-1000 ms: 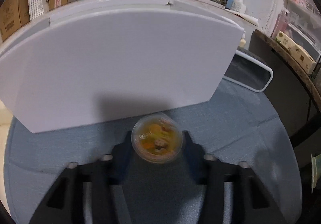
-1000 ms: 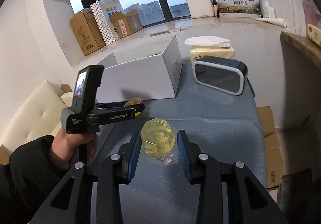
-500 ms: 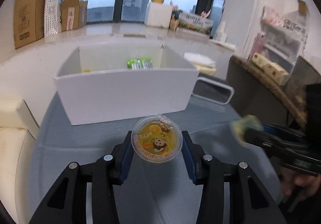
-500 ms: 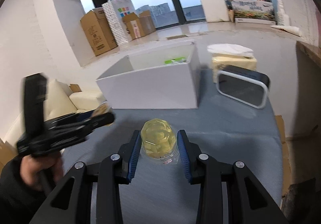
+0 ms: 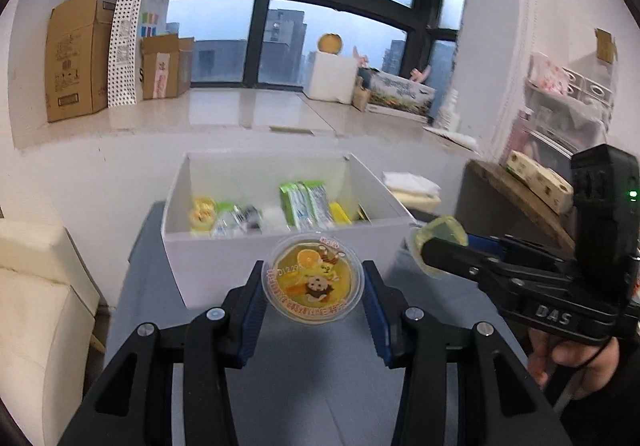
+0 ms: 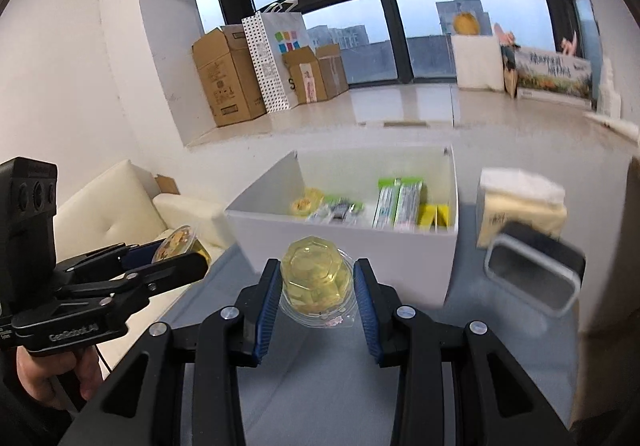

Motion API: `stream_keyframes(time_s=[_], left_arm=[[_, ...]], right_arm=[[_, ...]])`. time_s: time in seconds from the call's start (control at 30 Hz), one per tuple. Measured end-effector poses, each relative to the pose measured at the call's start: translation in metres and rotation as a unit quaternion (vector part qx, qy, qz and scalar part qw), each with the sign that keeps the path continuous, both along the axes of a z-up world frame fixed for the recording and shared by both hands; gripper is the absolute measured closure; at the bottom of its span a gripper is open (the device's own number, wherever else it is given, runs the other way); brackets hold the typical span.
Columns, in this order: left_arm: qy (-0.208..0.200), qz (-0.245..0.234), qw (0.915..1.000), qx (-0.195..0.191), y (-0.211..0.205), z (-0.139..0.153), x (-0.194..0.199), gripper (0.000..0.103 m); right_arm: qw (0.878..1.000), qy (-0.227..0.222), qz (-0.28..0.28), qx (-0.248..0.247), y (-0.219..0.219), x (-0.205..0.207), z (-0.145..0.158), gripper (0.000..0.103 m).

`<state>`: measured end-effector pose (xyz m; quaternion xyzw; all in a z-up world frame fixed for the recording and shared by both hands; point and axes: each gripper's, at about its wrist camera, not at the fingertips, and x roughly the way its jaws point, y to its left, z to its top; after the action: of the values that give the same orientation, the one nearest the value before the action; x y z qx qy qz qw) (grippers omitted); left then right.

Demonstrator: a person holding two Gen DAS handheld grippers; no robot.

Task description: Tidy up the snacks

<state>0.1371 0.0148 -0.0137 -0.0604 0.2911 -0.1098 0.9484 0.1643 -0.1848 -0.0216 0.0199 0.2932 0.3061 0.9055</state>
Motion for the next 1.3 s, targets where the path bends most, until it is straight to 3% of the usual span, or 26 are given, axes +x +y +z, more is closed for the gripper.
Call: stream_keyframes(time_s=[0.27, 0.5, 0.57, 0.6, 0.63, 0.67, 0.8, 0.97, 1.07, 1.2, 1.3], left_arm=[[0.018, 0.013, 0.9996, 0.015, 0.024, 0.003, 0.089, 0.053], [0.053, 0.022, 0.9976, 0.04, 0.025, -0.022, 0.145, 0.052], [0.066, 0.033, 0.9963, 0.045, 0.024, -0.029, 0.151, 0.043], [0.071, 0.04, 0.9958, 0.042, 0.025, -0.031, 0.152, 0.016], [0.069, 0.046, 0.996, 0.033, 0.028, -0.032, 0.15, 0.0], [0.062, 0.05, 0.9964, 0.031, 0.029, -0.031, 0.147, 0.0], [0.073, 0.05, 0.9951, 0.042, 0.026, -0.029, 0.145, 0.0], [0.056, 0.059, 0.9957, 0.046, 0.023, -0.017, 0.131, 0.0], [0.031, 0.09, 0.9931, 0.069, 0.021, -0.002, 0.106, 0.0], [-0.02, 0.112, 0.9905, 0.077, 0.019, 0.018, 0.058, 0.0], [-0.027, 0.102, 0.9923, 0.065, 0.018, 0.026, 0.026, 0.0]], right_arm=[[1.0, -0.002, -0.008, -0.01, 0.023, 0.068, 0.022, 0.063], [0.998, 0.026, -0.033, -0.043, 0.036, 0.122, 0.003, 0.063], [0.997, 0.037, -0.038, -0.053, 0.037, 0.131, -0.004, 0.058], [0.997, 0.042, -0.044, -0.057, 0.037, 0.135, -0.007, 0.049], [0.996, 0.043, -0.051, -0.062, 0.035, 0.136, -0.009, 0.017], [0.995, 0.04, -0.064, -0.066, 0.032, 0.136, -0.011, 0.002], [0.996, 0.039, -0.074, -0.044, 0.019, 0.133, -0.008, 0.001], [0.995, 0.038, -0.089, -0.032, 0.008, 0.123, -0.001, 0.001], [0.994, 0.028, -0.099, -0.033, 0.003, 0.107, 0.006, 0.001], [0.991, -0.037, -0.11, -0.072, 0.005, 0.063, 0.021, 0.001], [0.986, -0.075, -0.114, -0.096, 0.006, 0.023, 0.032, 0.001]])
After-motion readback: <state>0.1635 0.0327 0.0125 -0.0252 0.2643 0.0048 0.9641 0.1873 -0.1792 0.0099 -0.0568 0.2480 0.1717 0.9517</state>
